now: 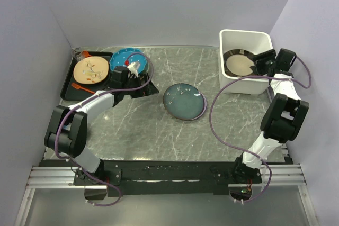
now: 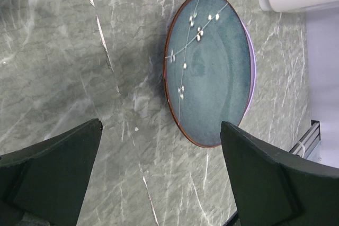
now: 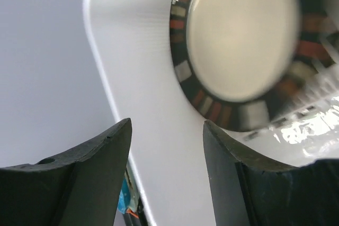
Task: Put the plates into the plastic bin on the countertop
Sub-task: Place the plate in the plastic bin.
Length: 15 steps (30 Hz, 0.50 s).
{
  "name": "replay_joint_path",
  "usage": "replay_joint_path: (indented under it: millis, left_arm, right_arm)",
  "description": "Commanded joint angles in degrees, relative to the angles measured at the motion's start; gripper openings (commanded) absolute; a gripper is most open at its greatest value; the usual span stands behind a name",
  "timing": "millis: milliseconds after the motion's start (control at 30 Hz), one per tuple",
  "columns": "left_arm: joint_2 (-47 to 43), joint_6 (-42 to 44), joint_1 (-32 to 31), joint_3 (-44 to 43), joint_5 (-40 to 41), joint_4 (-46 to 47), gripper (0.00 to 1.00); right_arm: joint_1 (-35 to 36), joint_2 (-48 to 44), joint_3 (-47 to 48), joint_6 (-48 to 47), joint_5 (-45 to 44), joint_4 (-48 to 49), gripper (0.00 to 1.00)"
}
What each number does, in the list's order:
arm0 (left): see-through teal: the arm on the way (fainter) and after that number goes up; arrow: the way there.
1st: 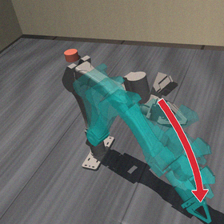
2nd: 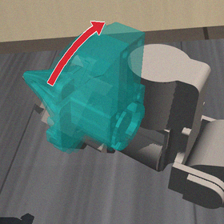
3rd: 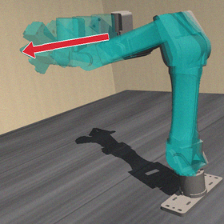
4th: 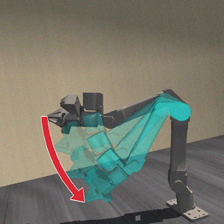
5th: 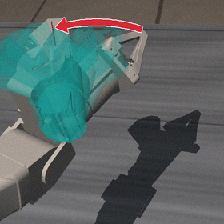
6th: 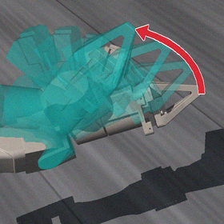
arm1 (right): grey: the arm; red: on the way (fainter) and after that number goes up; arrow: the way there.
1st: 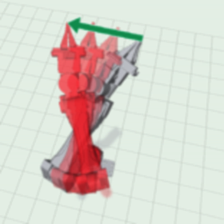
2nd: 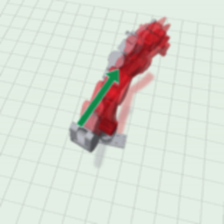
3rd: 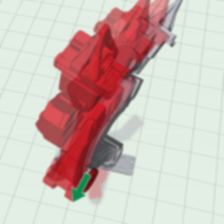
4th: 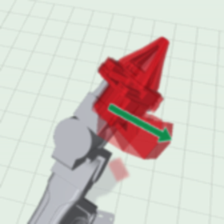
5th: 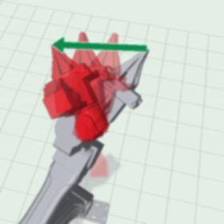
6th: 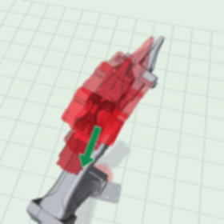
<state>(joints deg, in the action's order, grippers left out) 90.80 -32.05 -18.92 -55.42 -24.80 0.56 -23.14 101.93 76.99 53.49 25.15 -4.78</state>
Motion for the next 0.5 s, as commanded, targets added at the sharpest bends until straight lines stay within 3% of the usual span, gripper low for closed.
replay_joint_path:
  millis: [0, 167, 467]
  left_arm:
    - [-0.28, 1.38, -0.51, -2.59, -1.13, 0.59, 0.99]
    - [0.42, 1.56, -0.94, -3.12, -1.13, 0.06, 0.99]
    - [2.62, 2.34, -3.23, -5.14, -0.34, -2.12, 0.99]
  right_arm:
    - [0.28, -4.19, 3.34, -0.41, 1.39, 4.51, 0.64]
    - [1.33, -6.74, 2.02, 0.38, 4.47, 11.01, 0.64]
    - [2.92, -9.55, 3.60, 0.12, 7.46, 9.88, 0.65]
